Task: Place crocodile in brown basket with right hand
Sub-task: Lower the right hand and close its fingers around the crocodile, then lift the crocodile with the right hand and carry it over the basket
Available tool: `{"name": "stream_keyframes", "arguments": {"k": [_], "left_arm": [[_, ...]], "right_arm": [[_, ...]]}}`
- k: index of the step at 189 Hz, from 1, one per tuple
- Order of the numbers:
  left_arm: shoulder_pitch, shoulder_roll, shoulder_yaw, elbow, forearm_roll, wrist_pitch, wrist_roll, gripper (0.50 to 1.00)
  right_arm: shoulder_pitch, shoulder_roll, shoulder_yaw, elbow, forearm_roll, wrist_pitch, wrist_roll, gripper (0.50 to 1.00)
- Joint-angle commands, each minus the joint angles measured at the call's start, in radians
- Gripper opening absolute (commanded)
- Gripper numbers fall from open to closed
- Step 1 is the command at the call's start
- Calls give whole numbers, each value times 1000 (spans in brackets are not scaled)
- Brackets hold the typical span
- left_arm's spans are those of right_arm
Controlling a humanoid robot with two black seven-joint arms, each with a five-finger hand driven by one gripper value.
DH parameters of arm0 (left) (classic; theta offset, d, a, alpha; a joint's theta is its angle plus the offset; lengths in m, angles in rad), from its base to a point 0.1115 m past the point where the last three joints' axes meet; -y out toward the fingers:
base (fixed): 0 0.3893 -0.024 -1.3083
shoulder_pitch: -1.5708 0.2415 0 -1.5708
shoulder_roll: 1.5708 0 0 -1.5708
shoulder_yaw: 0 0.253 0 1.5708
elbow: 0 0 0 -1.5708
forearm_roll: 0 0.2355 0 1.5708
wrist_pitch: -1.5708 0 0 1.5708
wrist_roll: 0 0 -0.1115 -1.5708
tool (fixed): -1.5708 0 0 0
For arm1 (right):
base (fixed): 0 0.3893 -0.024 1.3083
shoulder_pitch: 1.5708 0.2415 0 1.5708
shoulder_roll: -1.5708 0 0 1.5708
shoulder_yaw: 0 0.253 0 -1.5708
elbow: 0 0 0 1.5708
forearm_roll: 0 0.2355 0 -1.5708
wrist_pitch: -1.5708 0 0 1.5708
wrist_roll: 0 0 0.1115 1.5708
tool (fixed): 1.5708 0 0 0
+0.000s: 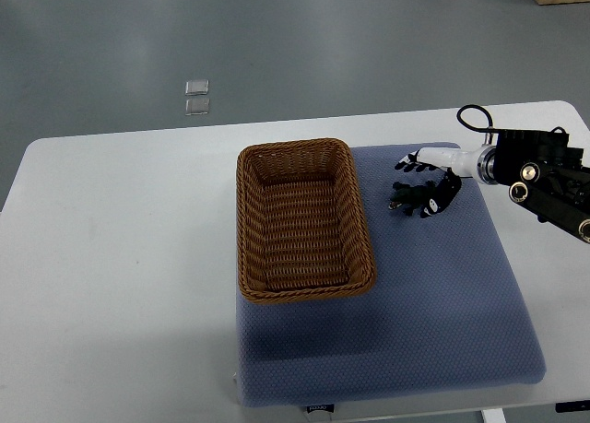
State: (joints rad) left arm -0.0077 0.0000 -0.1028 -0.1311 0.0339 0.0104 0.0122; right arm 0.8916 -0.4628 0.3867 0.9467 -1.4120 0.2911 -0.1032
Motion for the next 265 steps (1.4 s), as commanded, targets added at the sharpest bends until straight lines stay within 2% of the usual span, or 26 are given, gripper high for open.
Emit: {"name": "stream_keyframes", "arguments": {"k": [1, 26, 41, 61, 79, 94, 117, 194, 225, 265], "left_arm": [[0, 0, 0, 1, 0, 0, 0, 1000], [0, 0, 0, -2, 0, 0, 0, 1000], [0, 0, 0, -2, 0, 0, 0, 1000], [0, 0, 0, -2, 0, 0, 0, 1000], [0, 0, 0, -2, 0, 0, 0, 1000], [0, 0, 0, -2, 1, 0, 0, 1000], [0, 0, 0, -4, 0, 0, 0, 1000], [0, 0, 0, -2, 0, 0, 0, 1000], [0, 0, 0, -4, 0, 0, 0, 1000], [0, 0, 0, -5, 0, -4, 0, 1000]], "right_arm": [[-3, 4, 0, -5, -4, -6, 0, 850], [-7, 6, 0, -5, -4, -7, 2, 815], [-13, 6, 0, -5, -4, -6, 3, 758], [-20, 6, -5, -5, -4, -7, 3, 742], [-23, 6, -6, -6, -5, -7, 5, 672], [-25, 6, -6, -8, -7, -7, 7, 576], [-23, 6, -5, -8, -7, -7, 7, 503], [23, -20, -2, 3, -4, 3, 16, 500], [69, -66, -2, 32, 1, 10, 14, 500], [142, -148, 0, 86, 10, 56, 16, 500]]}}
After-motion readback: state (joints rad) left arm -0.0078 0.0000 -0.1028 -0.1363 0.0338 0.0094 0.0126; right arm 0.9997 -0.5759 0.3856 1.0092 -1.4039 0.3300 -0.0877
